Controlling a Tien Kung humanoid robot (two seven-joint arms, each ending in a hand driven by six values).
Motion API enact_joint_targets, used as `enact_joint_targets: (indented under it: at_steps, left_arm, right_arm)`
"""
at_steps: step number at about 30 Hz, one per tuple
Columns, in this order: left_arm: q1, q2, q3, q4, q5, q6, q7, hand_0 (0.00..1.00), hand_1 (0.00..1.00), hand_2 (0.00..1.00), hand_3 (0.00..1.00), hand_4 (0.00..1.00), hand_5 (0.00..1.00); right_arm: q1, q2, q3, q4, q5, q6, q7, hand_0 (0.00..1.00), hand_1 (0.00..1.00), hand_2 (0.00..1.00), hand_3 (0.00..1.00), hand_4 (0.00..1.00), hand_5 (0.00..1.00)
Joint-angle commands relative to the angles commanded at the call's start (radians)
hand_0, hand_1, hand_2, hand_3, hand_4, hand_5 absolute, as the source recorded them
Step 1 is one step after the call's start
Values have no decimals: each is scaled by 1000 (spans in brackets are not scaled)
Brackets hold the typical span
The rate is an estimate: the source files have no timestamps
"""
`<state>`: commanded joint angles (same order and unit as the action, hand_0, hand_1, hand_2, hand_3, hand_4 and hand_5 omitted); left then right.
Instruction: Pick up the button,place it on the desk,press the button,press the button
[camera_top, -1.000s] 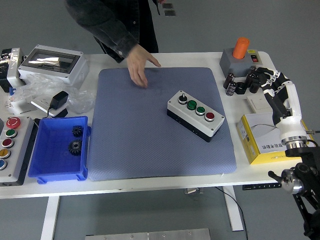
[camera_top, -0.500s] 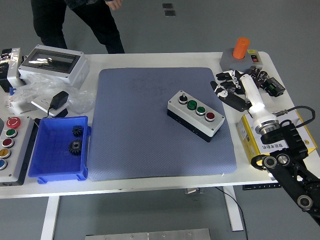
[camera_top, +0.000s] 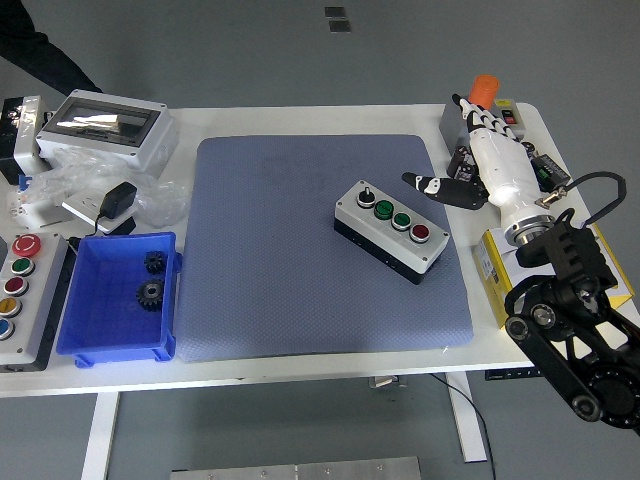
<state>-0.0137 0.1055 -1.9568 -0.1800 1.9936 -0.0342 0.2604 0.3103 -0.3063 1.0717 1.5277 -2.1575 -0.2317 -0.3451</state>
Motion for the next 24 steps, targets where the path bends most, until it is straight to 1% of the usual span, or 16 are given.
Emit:
enact_joint_targets:
  at_steps: [1,6,7,13,22,24]
  left_arm:
    - [0,0,1,0,-1,0,0,682,686,596,660,714,315]
    - [-1,0,1,0,0,0,0,682,686,596,660,714,315]
    - [-1,0,1,0,0,0,0,682,687,596,660,714,313]
    - [-3,1,0,0,2,0,0,682,686,596,660,712,311]
    - [-4,3,2,0,-1,1,1,682,686,596,660,712,312]
    - [-4,3,2,0,-1,1,2,682,686,596,660,712,312]
  right_arm:
    - [3,3,-8,-2,-12,7,-10,998,998,998,998,998,573]
    - [24,19,-58,-16,-29,26,-40,998,998,998,998,998,573]
    - [28,22,-68,-20,-28,28,-42,998,998,998,998,998,689]
    - [58,46,-126,-55,-18,28,-50,998,998,998,998,998,693]
    - [102,100,-213,-157,-12,25,-56,998,998,998,998,998,709]
    - [113,112,-225,-190,-7,25,-58,998,998,998,998,998,709]
